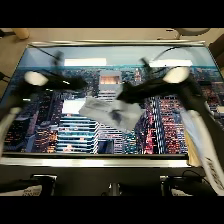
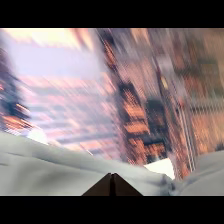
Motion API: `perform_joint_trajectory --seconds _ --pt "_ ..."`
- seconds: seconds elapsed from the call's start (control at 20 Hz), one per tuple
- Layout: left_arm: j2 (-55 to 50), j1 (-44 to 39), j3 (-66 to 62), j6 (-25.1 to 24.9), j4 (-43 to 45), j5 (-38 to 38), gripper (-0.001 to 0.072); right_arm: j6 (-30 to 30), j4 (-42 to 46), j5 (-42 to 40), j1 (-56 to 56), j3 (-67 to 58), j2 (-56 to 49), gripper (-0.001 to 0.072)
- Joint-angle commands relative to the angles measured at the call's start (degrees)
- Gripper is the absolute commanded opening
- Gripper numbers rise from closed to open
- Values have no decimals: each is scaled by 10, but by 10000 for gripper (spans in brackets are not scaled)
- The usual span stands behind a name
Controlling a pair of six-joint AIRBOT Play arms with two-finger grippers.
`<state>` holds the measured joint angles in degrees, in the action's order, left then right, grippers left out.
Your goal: Fold the shirts.
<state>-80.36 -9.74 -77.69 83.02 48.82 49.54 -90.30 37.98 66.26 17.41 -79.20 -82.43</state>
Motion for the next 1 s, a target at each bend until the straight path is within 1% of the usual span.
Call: perform_joint_trajectory --seconds 0.0,0.05,0.1,0.15,0.2,0.25,0.3,0.35,0.4,0.45,0.5,0.55,0.6,0.65,0.7,0.8,0.95 --pt "139 121 0 27 69 50 25 60 -148 -137 99 -27 -159 162" --pt "168 137 0 27 70 66 25 83 -191 -153 107 -41 -199 535" --pt "195 150 0 24 72 90 25 98 -230 -154 105 -53 -227 695" --pt "216 158 0 18 79 114 25 90 -252 -154 91 -59 -238 689" --pt "236 162 0 11 97 141 26 85 -251 -139 69 -59 -234 683" --pt "250 161 0 8 122 162 26 85 -232 -109 42 -59 -222 671" --pt "261 161 1 8 148 179 26 74 -191 -68 10 -59 -205 671" --pt "267 161 3 8 164 185 26 43 -125 -28 -21 -59 -186 671" --pt "271 161 8 8 173 184 26 3 -29 27 -53 -59 -165 671" --pt "271 161 14 8 173 184 26 -28 82 82 -78 -58 -147 671" --pt "269 161 23 8 172 181 26 -64 216 139 -93 -56 -135 670" --pt "270 160 35 8 172 175 27 -88 317 178 -98 -42 -129 671" --pt "270 160 48 8 172 171 27 -90 346 189 -97 -22 -128 673" --pt "270 160 59 9 172 169 27 -85 315 169 -96 9 -129 692" --pt "270 160 68 10 172 169 27 -75 265 134 -92 37 -131 700" --pt "271 158 78 10 166 169 28 -75 190 64 -81 76 -143 702" --pt "275 153 78 10 158 169 27 -76 129 35 -56 83 -180 701"
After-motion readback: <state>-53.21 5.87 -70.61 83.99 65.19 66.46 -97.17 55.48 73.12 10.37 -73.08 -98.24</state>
